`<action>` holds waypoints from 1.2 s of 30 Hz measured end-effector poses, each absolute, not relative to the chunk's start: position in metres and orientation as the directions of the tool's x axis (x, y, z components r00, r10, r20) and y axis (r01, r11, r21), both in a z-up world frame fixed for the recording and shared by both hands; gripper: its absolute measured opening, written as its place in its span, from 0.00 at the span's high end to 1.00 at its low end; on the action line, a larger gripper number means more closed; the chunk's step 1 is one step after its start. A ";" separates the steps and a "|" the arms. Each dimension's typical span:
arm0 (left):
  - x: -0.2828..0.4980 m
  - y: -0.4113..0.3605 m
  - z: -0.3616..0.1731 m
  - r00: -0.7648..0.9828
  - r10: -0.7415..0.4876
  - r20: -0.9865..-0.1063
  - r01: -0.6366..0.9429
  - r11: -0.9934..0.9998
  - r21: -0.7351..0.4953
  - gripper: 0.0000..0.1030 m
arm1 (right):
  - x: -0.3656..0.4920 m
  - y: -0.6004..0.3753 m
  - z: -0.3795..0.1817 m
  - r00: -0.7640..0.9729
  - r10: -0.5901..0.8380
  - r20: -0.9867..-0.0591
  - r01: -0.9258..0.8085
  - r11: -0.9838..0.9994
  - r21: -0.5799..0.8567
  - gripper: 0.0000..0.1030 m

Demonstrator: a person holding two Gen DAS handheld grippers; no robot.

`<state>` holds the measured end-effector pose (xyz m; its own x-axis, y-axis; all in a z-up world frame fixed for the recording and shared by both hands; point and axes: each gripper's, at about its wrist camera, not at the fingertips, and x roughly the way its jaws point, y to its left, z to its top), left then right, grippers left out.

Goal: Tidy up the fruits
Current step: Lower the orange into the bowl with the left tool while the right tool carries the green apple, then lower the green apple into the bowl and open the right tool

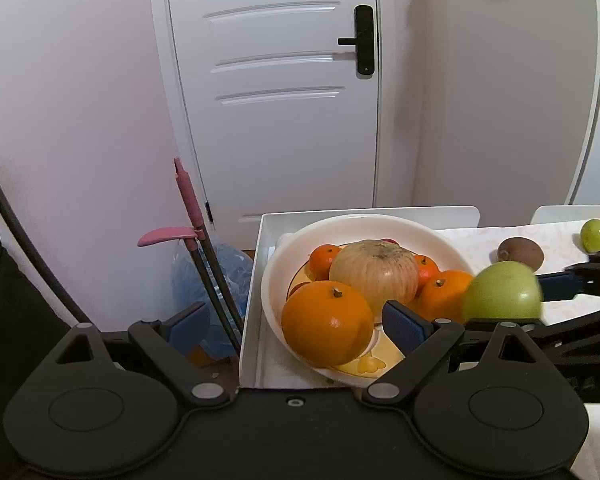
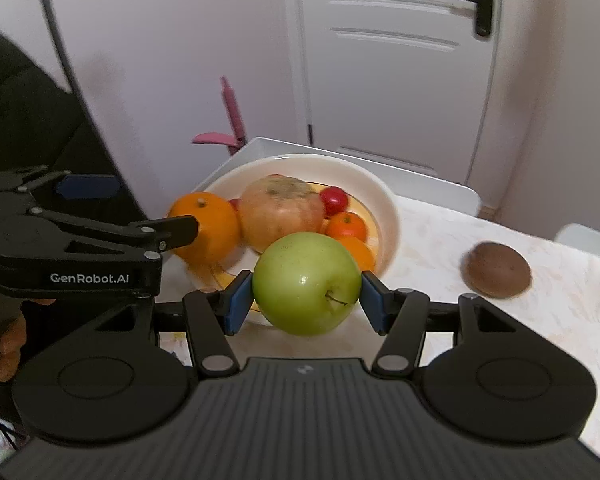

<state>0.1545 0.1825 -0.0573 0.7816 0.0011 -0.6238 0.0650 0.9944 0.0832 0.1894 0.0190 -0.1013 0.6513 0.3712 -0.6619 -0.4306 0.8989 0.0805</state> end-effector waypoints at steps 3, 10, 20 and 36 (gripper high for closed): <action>0.153 0.187 -0.056 0.781 0.033 -0.624 0.040 0.994 0.102 0.08 | 0.191 0.027 -0.105 0.654 0.384 -0.652 -0.467 0.883 0.051 0.30; 0.153 0.202 -0.052 0.784 0.048 -0.619 0.005 0.996 0.084 0.08 | 0.194 0.039 -0.115 0.663 0.396 -0.635 -0.527 0.850 -0.020 0.30; 0.153 0.213 -0.051 0.785 0.062 -0.617 -0.025 0.997 0.068 0.08 | 0.189 0.055 -0.119 0.700 0.382 -0.604 -0.557 0.821 -0.127 0.13; 0.148 0.205 -0.044 0.788 0.060 -0.613 -0.015 0.997 0.079 0.08 | 0.176 0.020 -0.102 0.724 0.354 -0.592 -0.487 0.870 -0.075 0.02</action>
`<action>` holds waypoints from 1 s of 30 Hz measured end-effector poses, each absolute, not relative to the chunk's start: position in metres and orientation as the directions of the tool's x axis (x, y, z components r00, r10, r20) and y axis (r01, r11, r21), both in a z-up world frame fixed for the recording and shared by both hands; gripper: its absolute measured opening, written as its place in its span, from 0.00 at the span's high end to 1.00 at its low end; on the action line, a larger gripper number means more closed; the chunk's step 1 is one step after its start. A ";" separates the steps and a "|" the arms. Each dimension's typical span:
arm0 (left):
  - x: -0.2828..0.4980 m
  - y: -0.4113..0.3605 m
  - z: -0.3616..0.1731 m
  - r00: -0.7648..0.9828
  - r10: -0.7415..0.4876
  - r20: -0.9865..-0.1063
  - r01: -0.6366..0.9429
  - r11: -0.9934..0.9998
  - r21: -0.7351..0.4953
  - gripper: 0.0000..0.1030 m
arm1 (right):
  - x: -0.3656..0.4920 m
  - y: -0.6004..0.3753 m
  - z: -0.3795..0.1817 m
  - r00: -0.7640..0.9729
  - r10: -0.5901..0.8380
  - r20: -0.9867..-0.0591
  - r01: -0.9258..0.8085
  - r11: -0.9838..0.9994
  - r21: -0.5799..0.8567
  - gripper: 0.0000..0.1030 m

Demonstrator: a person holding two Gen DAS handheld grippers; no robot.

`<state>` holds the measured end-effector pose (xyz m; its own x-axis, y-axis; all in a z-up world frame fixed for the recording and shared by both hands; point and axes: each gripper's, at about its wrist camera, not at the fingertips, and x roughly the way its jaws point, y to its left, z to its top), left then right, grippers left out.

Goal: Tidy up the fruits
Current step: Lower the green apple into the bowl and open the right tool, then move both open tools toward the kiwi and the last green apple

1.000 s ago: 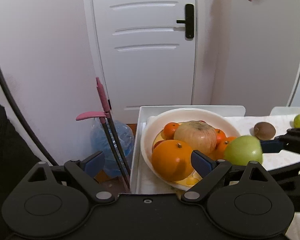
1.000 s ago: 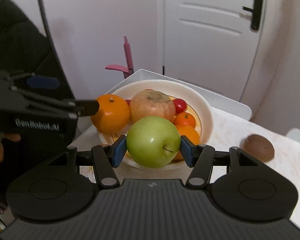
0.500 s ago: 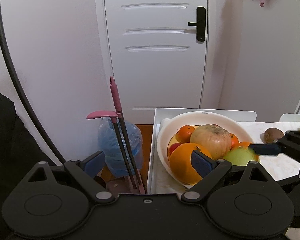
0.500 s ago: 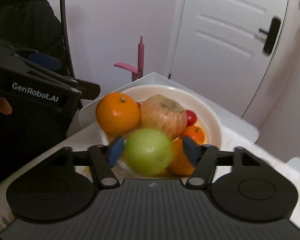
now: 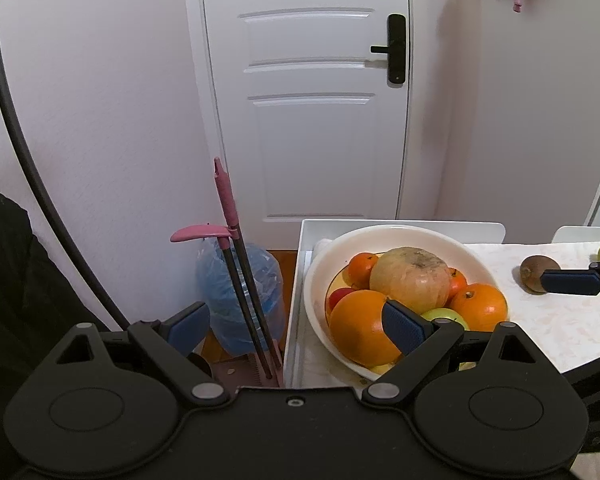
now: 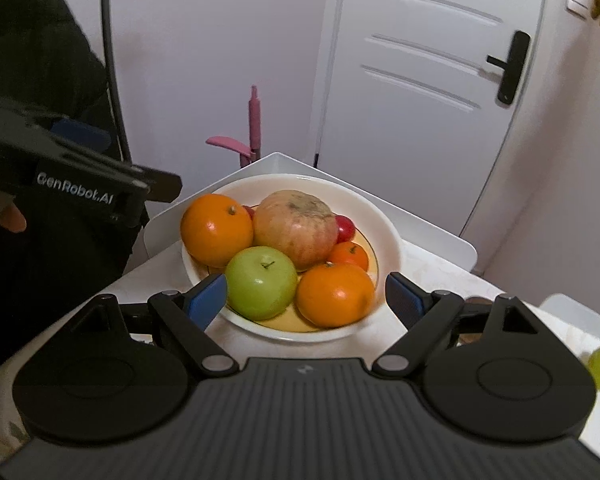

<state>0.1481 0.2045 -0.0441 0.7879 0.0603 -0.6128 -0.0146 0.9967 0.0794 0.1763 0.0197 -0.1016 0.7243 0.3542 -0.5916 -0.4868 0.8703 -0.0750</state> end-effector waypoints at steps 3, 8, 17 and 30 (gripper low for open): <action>0.145 0.201 -0.039 0.793 0.060 -0.606 -0.013 0.997 0.081 0.08 | 0.173 0.010 -0.095 0.728 0.350 -0.589 -0.470 0.881 -0.058 0.02; 0.140 0.196 -0.030 0.804 0.059 -0.592 -0.014 0.997 0.080 0.08 | 0.169 -0.008 -0.082 0.737 0.343 -0.583 -0.431 0.902 -0.014 0.02; 0.124 0.170 -0.009 0.814 0.074 -0.576 -0.030 0.996 0.085 0.08 | 0.159 -0.069 -0.054 0.758 0.317 -0.570 -0.342 0.937 0.066 0.02; 0.108 0.077 0.003 0.815 0.071 -0.575 -0.024 0.996 0.089 0.07 | 0.147 -0.196 -0.047 0.779 0.217 -0.589 -0.213 0.974 0.078 0.02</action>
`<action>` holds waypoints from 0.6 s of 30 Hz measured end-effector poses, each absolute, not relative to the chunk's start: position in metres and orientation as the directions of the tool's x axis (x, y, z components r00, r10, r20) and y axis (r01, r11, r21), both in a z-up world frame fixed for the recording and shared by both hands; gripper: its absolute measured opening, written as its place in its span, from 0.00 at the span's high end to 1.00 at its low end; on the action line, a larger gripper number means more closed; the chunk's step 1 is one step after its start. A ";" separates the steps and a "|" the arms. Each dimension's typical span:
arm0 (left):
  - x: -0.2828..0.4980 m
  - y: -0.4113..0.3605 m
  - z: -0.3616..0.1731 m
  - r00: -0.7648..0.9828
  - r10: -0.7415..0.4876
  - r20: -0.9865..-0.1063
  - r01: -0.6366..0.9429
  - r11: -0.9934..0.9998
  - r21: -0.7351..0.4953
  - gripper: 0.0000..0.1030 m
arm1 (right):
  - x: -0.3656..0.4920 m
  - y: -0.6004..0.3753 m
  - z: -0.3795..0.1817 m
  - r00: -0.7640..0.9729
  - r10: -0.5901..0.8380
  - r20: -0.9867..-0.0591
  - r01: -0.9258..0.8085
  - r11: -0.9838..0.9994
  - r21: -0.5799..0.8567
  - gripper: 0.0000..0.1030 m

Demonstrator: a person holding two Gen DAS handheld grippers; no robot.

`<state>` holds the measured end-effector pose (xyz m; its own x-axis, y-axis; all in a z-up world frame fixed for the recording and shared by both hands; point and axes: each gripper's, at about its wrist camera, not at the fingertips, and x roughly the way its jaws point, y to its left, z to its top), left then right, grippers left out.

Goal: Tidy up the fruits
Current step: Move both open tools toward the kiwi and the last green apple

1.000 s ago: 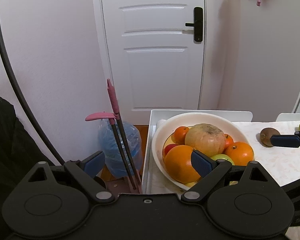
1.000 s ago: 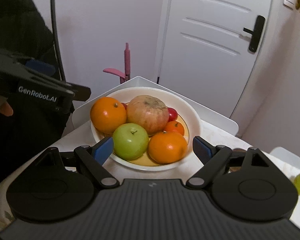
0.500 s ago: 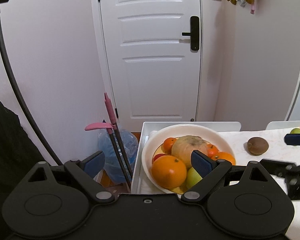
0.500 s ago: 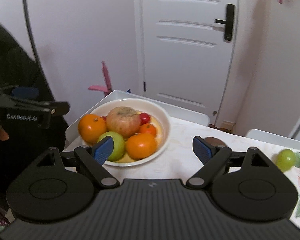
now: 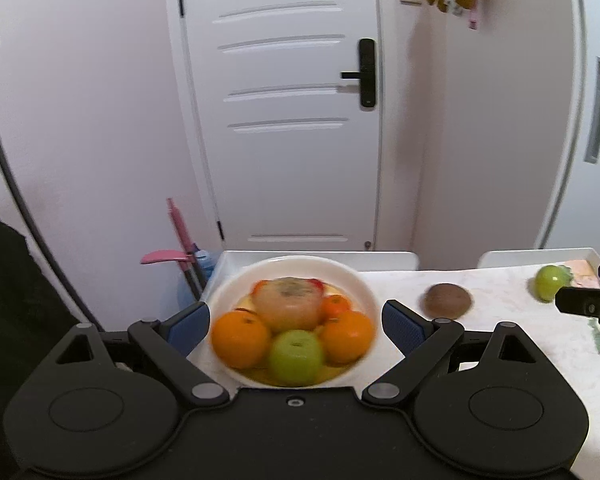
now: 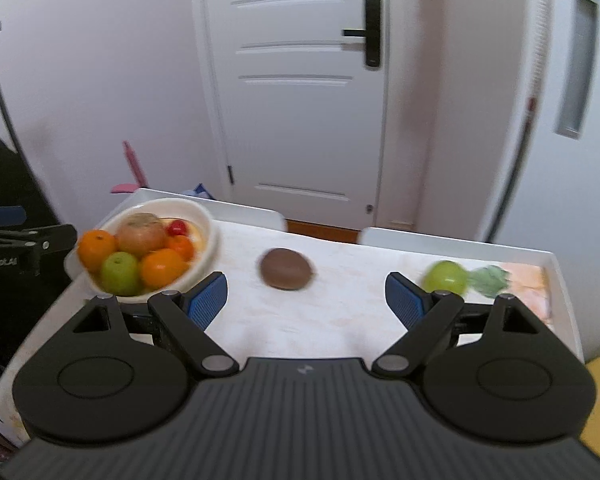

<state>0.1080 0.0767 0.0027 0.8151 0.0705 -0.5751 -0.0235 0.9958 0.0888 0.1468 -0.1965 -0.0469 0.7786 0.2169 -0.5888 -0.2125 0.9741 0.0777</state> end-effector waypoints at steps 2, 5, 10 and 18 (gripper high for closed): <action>0.109 0.060 0.001 0.813 0.063 -0.578 -0.010 0.995 0.095 0.07 | 0.149 -0.215 -0.049 0.779 0.203 -0.593 -0.195 0.978 0.078 0.02; 0.112 0.035 -0.003 0.811 0.051 -0.583 0.009 0.995 0.099 0.07 | 0.154 -0.240 -0.053 0.780 0.183 -0.598 -0.173 0.982 0.074 0.02; 0.129 -0.005 -0.012 0.804 0.028 -0.594 0.039 0.994 0.099 0.07 | 0.170 -0.277 -0.061 0.776 0.164 -0.610 -0.147 0.986 0.078 0.02; 0.171 -0.050 -0.039 0.775 0.016 -0.632 0.070 0.991 0.111 0.07 | 0.208 -0.305 -0.082 0.753 0.165 -0.637 -0.124 0.986 0.109 0.02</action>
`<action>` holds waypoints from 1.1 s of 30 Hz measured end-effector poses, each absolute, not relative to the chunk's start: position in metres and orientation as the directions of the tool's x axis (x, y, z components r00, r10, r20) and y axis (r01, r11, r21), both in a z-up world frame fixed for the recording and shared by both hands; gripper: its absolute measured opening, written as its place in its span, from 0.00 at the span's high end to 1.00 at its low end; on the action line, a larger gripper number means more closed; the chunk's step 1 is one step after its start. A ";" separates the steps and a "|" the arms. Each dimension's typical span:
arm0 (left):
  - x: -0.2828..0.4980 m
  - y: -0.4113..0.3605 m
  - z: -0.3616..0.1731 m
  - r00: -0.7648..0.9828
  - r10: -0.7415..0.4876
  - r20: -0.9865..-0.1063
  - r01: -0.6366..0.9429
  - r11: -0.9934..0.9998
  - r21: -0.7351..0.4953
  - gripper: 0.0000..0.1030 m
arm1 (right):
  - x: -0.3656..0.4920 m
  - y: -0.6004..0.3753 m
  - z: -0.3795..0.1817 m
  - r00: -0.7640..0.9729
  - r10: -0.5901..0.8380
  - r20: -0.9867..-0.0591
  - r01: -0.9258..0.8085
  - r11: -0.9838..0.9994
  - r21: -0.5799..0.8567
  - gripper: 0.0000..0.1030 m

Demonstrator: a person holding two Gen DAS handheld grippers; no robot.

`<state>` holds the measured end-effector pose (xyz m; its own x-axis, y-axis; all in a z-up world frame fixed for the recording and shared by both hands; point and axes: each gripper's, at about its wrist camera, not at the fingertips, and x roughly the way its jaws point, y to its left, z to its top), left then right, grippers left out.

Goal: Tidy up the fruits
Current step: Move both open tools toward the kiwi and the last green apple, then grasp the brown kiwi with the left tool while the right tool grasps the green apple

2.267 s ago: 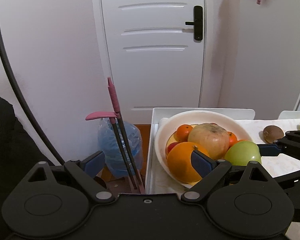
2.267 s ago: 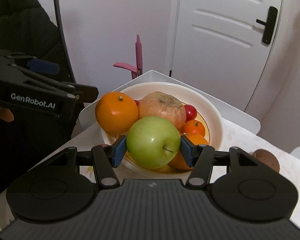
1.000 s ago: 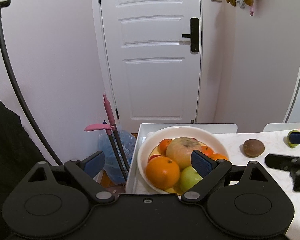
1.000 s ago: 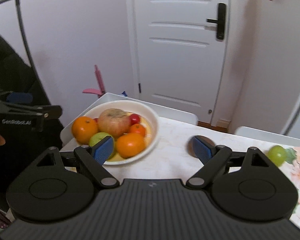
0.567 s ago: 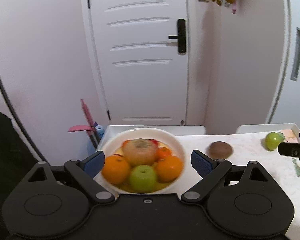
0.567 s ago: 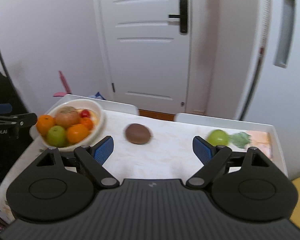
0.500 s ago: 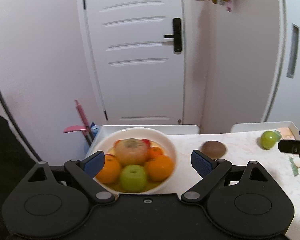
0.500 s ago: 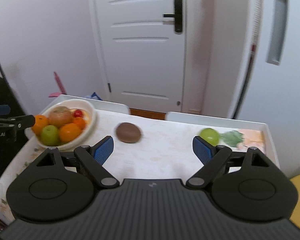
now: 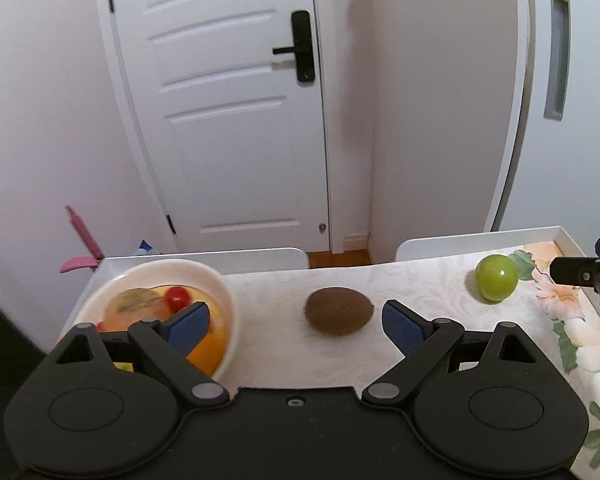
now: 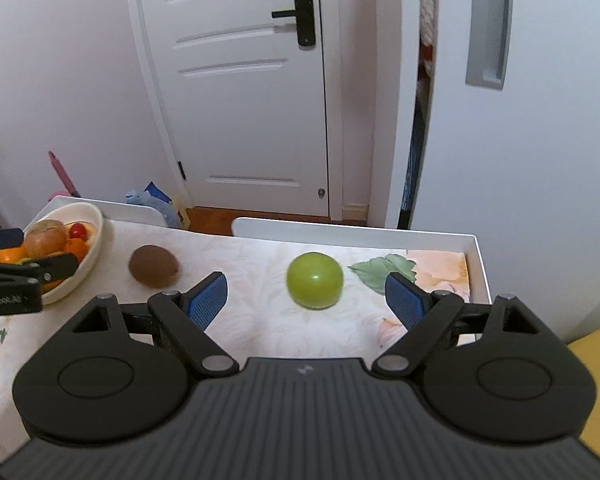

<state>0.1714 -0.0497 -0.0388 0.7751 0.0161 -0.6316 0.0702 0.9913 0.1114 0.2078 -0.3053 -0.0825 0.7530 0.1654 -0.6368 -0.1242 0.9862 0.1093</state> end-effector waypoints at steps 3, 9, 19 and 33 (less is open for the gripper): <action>0.189 -0.060 -0.052 0.759 0.018 -0.650 0.073 0.991 0.114 0.07 | 0.221 -0.310 -0.092 0.740 0.171 -0.650 -0.120 0.985 0.122 0.02; 0.222 -0.072 -0.079 0.726 0.026 -0.688 0.074 0.990 0.116 0.07 | 0.245 -0.317 -0.113 0.718 0.185 -0.670 -0.116 0.982 0.148 0.03; 0.257 -0.083 -0.118 0.683 0.040 -0.730 0.079 0.988 0.129 0.08 | 0.268 -0.317 -0.140 0.686 0.210 -0.697 -0.111 0.977 0.184 0.05; 0.265 -0.083 -0.133 0.670 0.036 -0.742 0.074 0.991 0.115 0.32 | 0.282 -0.309 -0.153 0.664 0.243 -0.707 -0.138 0.969 0.204 0.16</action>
<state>0.2648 -0.0833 -0.1331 0.6697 0.0362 -0.7418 0.0742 0.9906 0.1153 0.2824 -0.3094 -0.1535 0.6642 0.2432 -0.7069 -0.1380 0.9692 0.2037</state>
